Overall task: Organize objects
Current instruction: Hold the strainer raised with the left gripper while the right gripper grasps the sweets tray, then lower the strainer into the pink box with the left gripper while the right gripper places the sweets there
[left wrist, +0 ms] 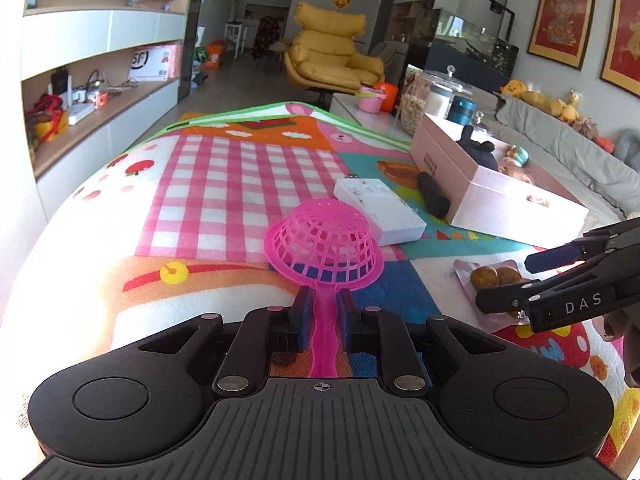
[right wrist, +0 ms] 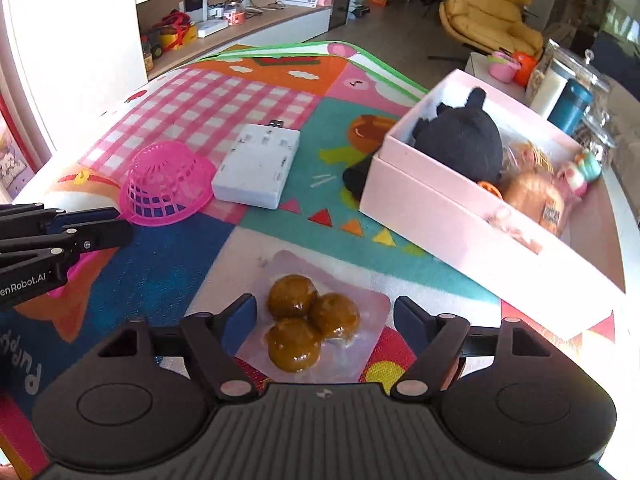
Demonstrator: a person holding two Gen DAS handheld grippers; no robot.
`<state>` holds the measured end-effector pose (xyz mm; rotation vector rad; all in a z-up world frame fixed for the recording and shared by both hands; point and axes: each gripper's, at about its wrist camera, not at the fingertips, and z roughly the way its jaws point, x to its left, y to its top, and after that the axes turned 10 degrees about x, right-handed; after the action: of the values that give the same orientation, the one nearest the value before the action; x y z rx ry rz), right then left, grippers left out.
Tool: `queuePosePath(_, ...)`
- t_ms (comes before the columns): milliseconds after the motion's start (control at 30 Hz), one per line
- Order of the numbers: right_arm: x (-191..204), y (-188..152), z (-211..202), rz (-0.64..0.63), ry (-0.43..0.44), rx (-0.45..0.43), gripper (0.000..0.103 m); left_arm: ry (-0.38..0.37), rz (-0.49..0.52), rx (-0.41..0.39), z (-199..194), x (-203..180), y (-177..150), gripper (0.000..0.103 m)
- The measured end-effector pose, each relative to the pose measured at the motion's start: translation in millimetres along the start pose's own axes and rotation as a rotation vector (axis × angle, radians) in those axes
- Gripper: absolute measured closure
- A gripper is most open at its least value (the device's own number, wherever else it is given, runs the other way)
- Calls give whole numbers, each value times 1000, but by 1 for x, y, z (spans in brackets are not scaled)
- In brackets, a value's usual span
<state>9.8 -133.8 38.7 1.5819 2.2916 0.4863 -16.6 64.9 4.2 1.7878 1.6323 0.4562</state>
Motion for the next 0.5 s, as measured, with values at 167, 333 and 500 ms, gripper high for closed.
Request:
queuePosePath(167, 4, -5, 8, 49, 80, -23, 16, 51, 34, 4, 0, -9, -1, 86)
queuePosePath(333, 22, -7, 5, -31, 70, -60, 22, 75, 20, 8, 0, -13, 0, 86)
queuePosePath(500, 19, -20, -8, -65, 41, -74, 24, 75, 46, 29, -5, -21, -2, 88)
